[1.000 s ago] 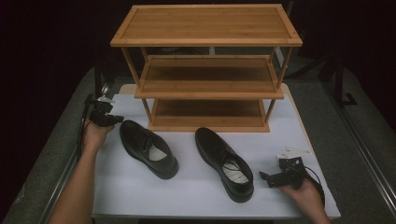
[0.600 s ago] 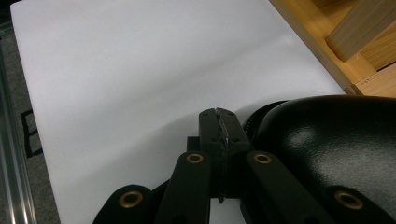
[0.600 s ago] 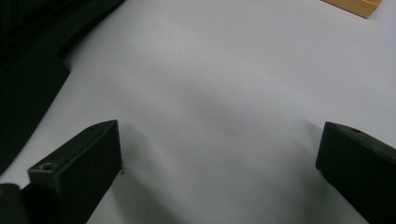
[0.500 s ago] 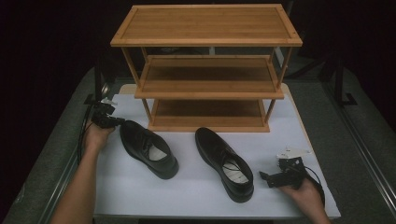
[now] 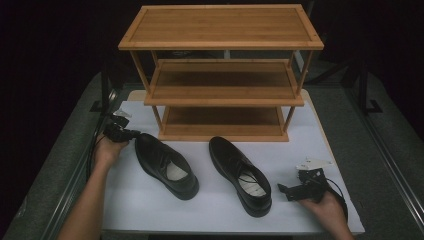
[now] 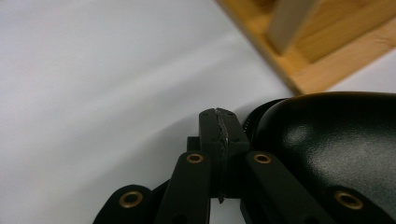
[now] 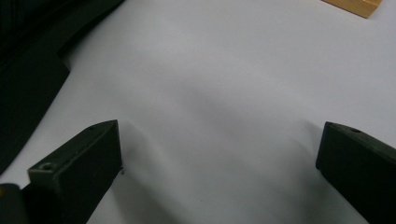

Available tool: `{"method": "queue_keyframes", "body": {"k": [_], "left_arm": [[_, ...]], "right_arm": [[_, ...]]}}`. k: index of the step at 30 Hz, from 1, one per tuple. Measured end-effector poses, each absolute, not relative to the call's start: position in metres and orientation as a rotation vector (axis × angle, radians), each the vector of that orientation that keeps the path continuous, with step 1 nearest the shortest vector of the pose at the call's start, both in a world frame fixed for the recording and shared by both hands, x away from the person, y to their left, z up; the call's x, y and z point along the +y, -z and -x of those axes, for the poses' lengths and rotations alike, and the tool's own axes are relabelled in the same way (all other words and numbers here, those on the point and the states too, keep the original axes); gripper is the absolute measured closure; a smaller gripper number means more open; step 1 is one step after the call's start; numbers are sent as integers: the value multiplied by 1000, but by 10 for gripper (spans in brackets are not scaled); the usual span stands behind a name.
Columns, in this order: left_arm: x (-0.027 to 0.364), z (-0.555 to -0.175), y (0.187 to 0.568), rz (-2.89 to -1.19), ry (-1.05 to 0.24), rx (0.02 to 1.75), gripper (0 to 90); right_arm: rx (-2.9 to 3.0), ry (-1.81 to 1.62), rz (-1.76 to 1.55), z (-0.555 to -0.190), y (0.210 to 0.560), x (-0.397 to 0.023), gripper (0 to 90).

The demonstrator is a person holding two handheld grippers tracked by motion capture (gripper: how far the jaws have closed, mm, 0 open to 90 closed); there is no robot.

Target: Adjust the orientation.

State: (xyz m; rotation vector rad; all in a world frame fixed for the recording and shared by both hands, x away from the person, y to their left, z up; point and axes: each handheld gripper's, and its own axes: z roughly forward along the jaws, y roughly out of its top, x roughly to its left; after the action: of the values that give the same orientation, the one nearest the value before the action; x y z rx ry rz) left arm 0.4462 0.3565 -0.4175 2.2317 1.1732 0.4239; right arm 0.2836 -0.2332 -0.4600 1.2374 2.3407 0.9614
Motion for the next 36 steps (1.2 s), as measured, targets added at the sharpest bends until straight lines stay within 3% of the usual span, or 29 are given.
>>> {"method": "queue_keyframes", "body": {"k": [23,36], "left_arm": [[298,-417,422,-2264,-352,984,900],[322,-385,405,-2199,-410,987,900]], "right_arm": [[2341,-961,-1237,-283,460,-233,0],[2340,-961,-1237,-283,460,-233,0]]}}
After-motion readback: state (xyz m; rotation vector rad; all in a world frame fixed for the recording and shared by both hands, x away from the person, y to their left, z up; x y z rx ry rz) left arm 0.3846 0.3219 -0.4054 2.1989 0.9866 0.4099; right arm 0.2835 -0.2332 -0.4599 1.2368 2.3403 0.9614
